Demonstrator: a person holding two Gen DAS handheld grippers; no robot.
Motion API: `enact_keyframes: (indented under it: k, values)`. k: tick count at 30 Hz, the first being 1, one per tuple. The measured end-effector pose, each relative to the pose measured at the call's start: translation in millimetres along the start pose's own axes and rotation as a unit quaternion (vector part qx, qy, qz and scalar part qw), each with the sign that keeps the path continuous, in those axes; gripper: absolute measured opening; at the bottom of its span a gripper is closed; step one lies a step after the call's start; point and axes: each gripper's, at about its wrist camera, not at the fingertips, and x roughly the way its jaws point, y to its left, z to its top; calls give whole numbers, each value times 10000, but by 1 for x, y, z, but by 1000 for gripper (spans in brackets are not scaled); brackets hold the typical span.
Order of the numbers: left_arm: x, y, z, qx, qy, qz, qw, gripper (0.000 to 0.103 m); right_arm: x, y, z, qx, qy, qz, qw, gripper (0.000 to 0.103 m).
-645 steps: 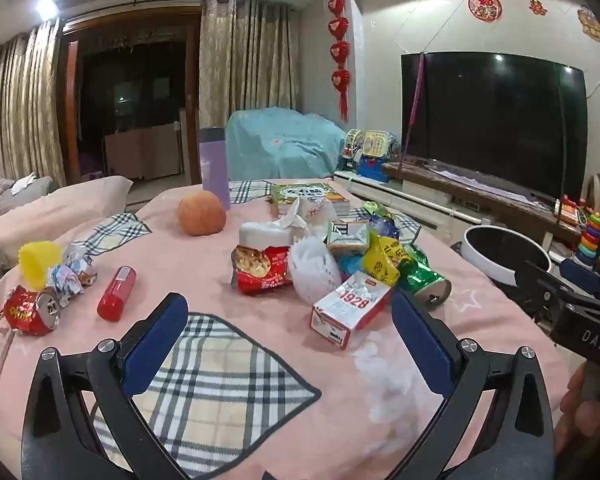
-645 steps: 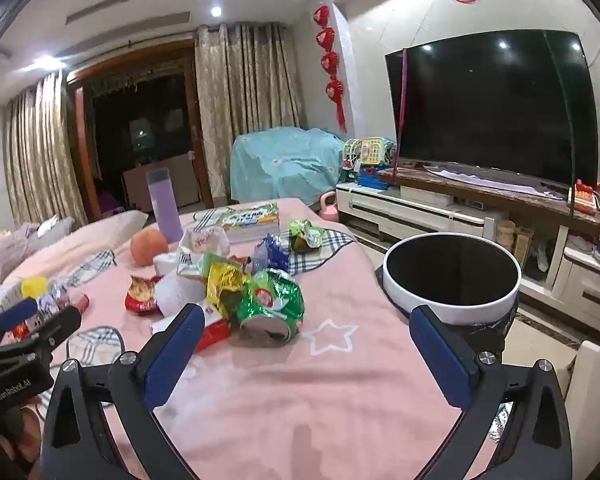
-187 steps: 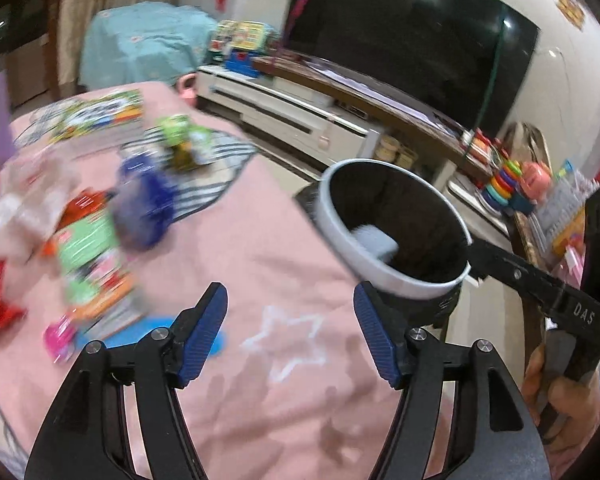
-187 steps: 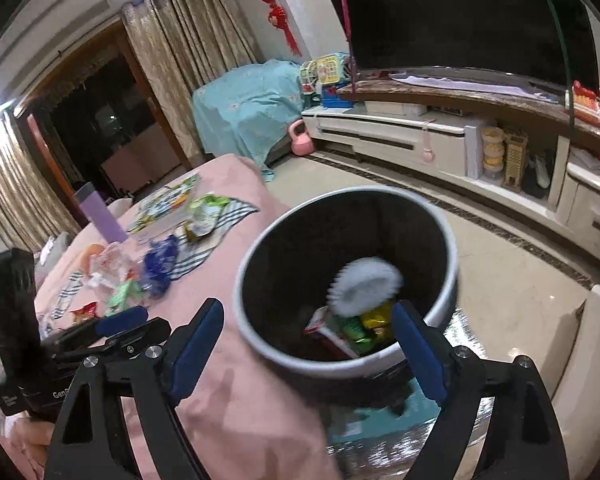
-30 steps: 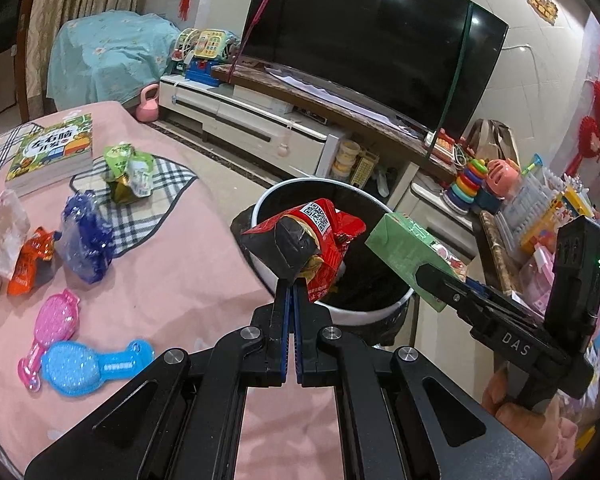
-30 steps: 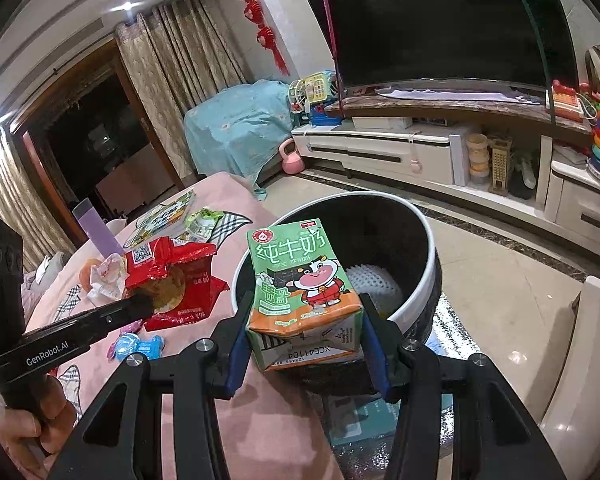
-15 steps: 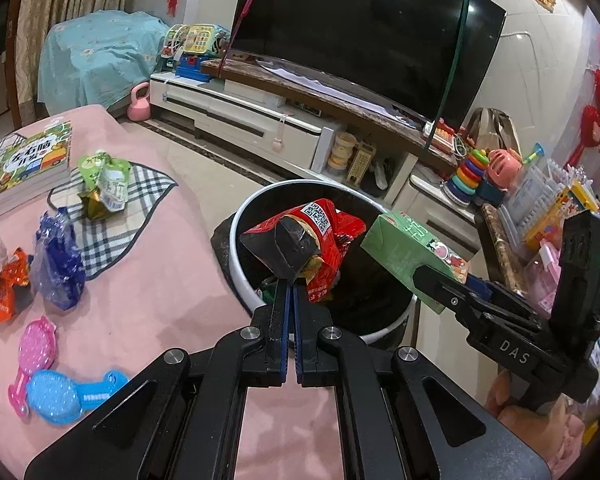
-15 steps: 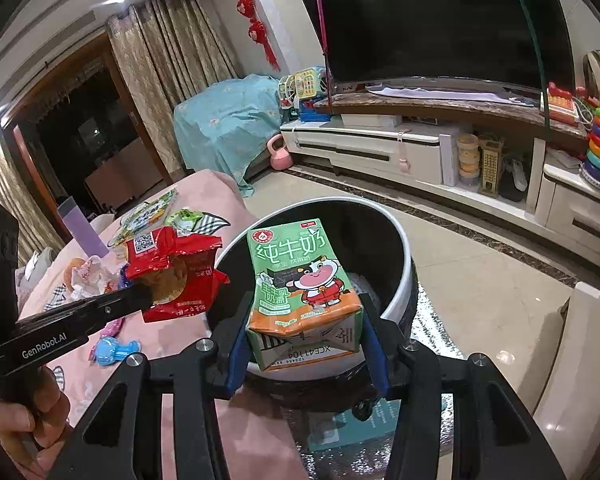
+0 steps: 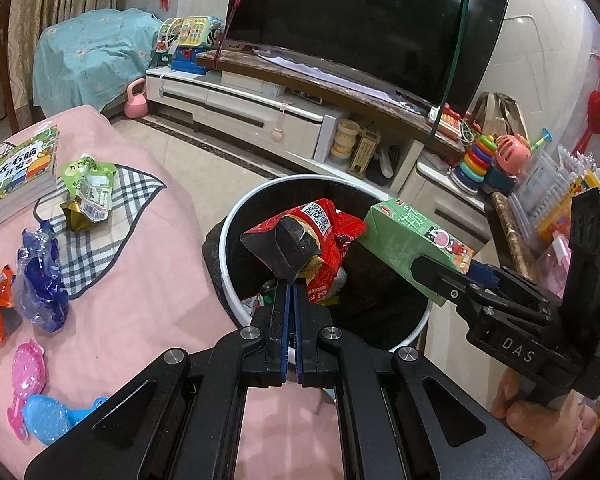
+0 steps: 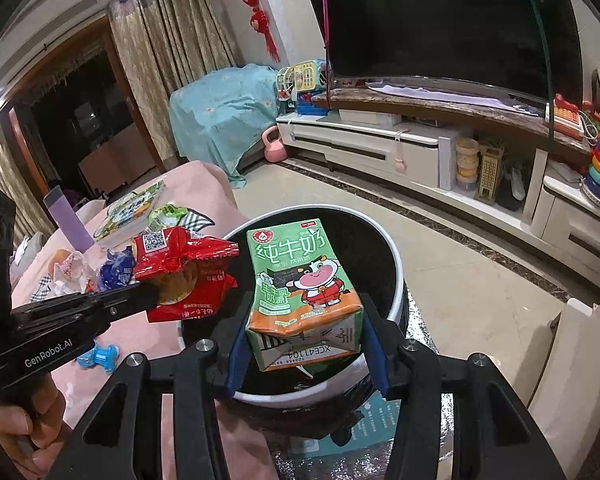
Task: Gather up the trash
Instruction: 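Open both tools to drop the chip bag and carton into the bin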
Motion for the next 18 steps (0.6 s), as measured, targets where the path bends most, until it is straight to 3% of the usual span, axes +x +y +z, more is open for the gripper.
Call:
enact_keyframes:
  k: [18]
  values:
    - [18,-1,3,33,152,-13,9999,2,16,-2,4,-111,201,-91,9997,49]
